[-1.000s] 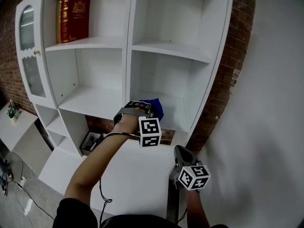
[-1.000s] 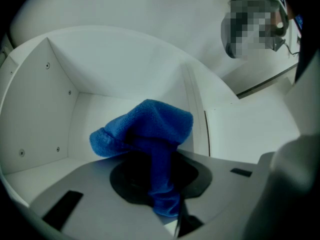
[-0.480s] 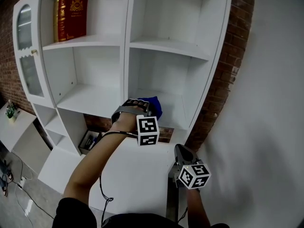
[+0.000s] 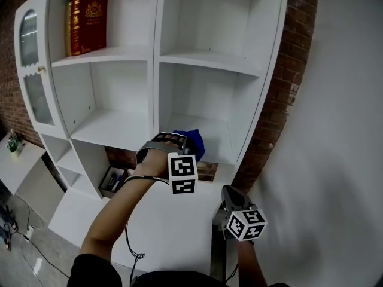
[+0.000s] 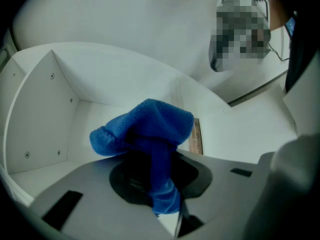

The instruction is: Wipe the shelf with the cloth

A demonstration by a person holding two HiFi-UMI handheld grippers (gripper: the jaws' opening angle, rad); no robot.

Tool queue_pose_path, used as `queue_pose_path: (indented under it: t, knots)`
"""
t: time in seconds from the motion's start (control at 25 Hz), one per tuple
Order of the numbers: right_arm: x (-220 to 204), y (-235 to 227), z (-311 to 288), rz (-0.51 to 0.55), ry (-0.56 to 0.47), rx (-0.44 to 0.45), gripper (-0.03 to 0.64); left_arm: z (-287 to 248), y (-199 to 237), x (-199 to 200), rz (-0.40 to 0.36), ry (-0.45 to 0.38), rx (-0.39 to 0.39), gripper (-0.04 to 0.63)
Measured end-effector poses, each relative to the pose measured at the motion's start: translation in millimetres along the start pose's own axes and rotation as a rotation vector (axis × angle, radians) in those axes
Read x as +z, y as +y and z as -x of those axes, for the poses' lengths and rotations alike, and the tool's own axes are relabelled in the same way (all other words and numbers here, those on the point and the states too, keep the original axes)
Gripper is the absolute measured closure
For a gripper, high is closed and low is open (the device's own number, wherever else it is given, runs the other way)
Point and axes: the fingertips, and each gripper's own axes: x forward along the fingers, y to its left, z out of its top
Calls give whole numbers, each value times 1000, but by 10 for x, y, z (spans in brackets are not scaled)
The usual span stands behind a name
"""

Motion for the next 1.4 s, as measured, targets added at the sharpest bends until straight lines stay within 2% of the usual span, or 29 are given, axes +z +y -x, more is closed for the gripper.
queue_pose_path:
  t: [0.24, 0.4, 0.6, 0.72, 0.8, 0.96, 1.12, 1.4]
  knots:
    - [-32, 2, -18, 32, 20, 19, 597, 152, -147, 66, 52, -65, -11, 508]
    - [-82, -17, -21, 43, 35, 25, 597, 243, -304, 83, 138, -126, -8, 508]
    - [-166, -67, 36, 45, 48, 26, 597, 260, -651, 162, 345, -245, -74, 508]
    - [-206, -130, 77, 42, 52, 27, 597, 192, -903, 149, 434, -254, -92, 508]
    - [-251, -188, 105, 32, 55, 21, 597, 173, -1064, 144, 525, -267, -99, 508]
    - [-340, -214, 121, 19, 64, 26, 597, 188, -1287, 103, 673, -273, -68, 508]
    - [-376, -159, 110, 15, 64, 36, 597, 239, -1445, 92, 737, -285, -82, 508]
    - [-346, 0, 111, 30, 67, 38, 597, 349, -1559, -31, 782, -298, -100, 508]
